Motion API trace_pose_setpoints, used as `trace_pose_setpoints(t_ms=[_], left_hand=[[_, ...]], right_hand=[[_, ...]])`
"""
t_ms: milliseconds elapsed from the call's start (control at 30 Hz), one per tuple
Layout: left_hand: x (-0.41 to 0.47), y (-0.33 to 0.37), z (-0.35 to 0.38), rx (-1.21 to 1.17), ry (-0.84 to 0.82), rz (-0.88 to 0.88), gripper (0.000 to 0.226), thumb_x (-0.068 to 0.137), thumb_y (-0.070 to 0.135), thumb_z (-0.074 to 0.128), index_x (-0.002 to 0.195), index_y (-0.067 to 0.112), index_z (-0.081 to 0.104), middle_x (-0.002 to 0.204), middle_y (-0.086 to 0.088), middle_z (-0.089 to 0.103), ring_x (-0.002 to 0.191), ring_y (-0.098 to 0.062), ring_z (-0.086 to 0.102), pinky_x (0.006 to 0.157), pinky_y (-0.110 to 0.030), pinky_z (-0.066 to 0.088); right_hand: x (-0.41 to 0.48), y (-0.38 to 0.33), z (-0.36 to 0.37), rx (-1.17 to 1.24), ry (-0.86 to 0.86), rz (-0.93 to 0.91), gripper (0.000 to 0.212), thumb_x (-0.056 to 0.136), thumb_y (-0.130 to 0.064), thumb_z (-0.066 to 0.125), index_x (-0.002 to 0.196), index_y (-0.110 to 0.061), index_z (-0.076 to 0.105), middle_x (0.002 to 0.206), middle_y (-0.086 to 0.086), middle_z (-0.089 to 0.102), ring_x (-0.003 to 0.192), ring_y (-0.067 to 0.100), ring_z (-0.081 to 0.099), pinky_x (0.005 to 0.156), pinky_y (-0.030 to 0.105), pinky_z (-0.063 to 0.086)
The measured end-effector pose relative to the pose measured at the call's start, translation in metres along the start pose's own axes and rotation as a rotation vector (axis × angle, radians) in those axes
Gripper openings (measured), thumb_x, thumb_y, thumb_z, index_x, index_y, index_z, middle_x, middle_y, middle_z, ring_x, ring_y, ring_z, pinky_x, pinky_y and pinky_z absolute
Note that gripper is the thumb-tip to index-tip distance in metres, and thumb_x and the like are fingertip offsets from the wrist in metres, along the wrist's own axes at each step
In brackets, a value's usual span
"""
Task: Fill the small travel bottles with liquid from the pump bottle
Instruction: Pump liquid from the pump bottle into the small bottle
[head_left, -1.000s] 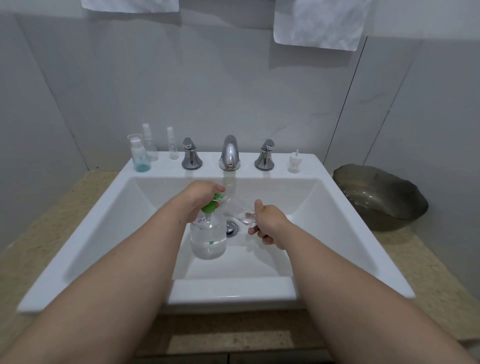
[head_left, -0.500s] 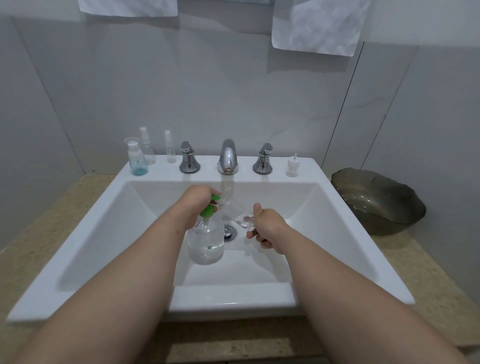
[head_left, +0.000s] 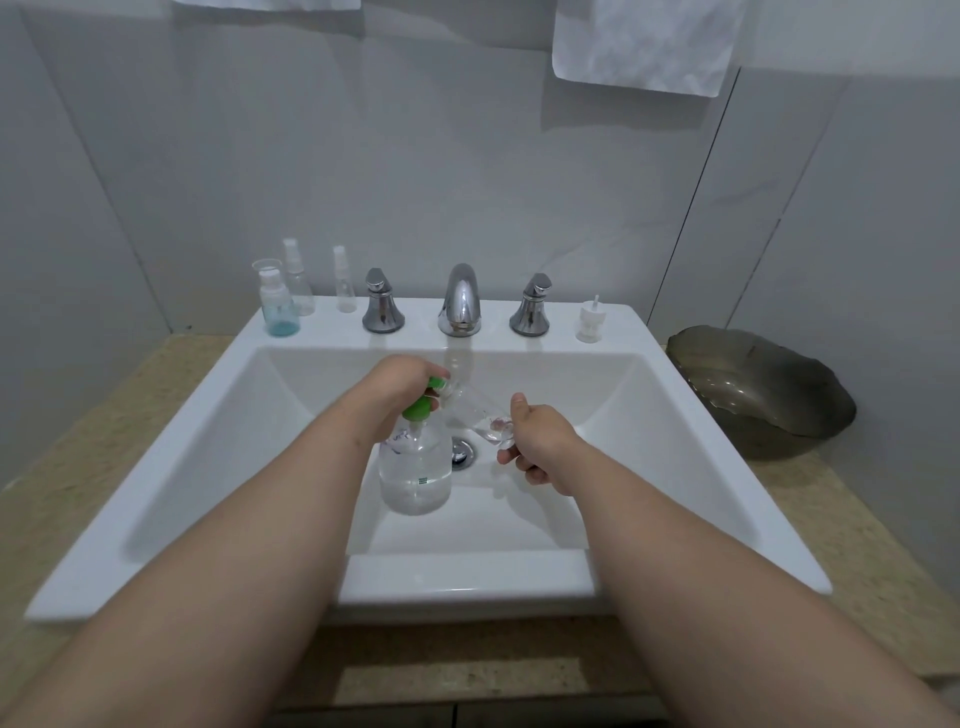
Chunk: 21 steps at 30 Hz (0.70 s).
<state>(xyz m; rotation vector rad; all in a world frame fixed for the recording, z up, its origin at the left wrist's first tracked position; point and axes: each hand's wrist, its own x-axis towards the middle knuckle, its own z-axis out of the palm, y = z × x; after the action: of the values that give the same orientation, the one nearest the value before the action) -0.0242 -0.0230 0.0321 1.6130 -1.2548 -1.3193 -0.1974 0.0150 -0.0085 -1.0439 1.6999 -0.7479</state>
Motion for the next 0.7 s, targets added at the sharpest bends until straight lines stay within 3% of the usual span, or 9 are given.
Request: trace_pose_setpoints(t_ms=[200,433,500,600,700], left_hand=[[0.004,-0.004,0.0,-0.006,0.01,0.004,0.022,0.104,0.008,0.049,0.111,0.007,0.07,0.081,-0.009,0.055,0.061,-0.018,0.052,0.059,-0.024,0.042],[0.013,-0.004,-0.001,0.075,-0.001,0.039,0.038,0.106,-0.003,0.034,0.102,0.011,0.069,0.114,-0.015,0.057,0.063,-0.02,0.057,0.042,-0.017,0.047],[0.014,-0.006,-0.003,0.087,-0.009,0.03,0.037,0.105,-0.002,0.035,0.096,0.012,0.069,0.103,-0.014,0.059,0.063,-0.02,0.056,0.048,-0.02,0.048],[0.01,-0.008,-0.006,0.087,-0.026,-0.011,0.021,0.097,0.003,0.052,0.086,0.009,0.068,0.084,-0.015,0.057,0.073,-0.026,0.049,0.072,-0.032,0.041],[0.008,-0.009,-0.006,0.088,-0.021,-0.021,0.011,0.088,0.006,0.058,0.089,0.01,0.067,0.081,-0.013,0.055,0.081,-0.024,0.045,0.077,-0.039,0.035]], right_hand=[[0.0,0.001,0.001,-0.006,-0.006,-0.001,0.054,0.11,-0.048,0.022,0.115,-0.011,0.06,0.074,0.01,0.065,0.053,0.017,0.036,0.044,0.024,0.028],[0.001,0.0,0.001,-0.011,0.006,-0.005,0.055,0.109,-0.049,0.022,0.116,-0.008,0.058,0.073,0.01,0.065,0.053,0.018,0.037,0.045,0.023,0.028],[0.001,0.0,0.002,-0.023,0.005,-0.003,0.055,0.109,-0.049,0.022,0.116,-0.008,0.058,0.073,0.01,0.065,0.053,0.018,0.038,0.045,0.023,0.029],[0.002,-0.001,0.003,-0.021,-0.001,-0.008,0.054,0.109,-0.049,0.022,0.116,-0.009,0.057,0.073,0.01,0.065,0.053,0.018,0.038,0.045,0.023,0.029],[0.002,-0.001,0.003,-0.013,-0.004,-0.011,0.054,0.109,-0.049,0.022,0.115,-0.01,0.058,0.072,0.009,0.065,0.053,0.018,0.037,0.046,0.023,0.029]])
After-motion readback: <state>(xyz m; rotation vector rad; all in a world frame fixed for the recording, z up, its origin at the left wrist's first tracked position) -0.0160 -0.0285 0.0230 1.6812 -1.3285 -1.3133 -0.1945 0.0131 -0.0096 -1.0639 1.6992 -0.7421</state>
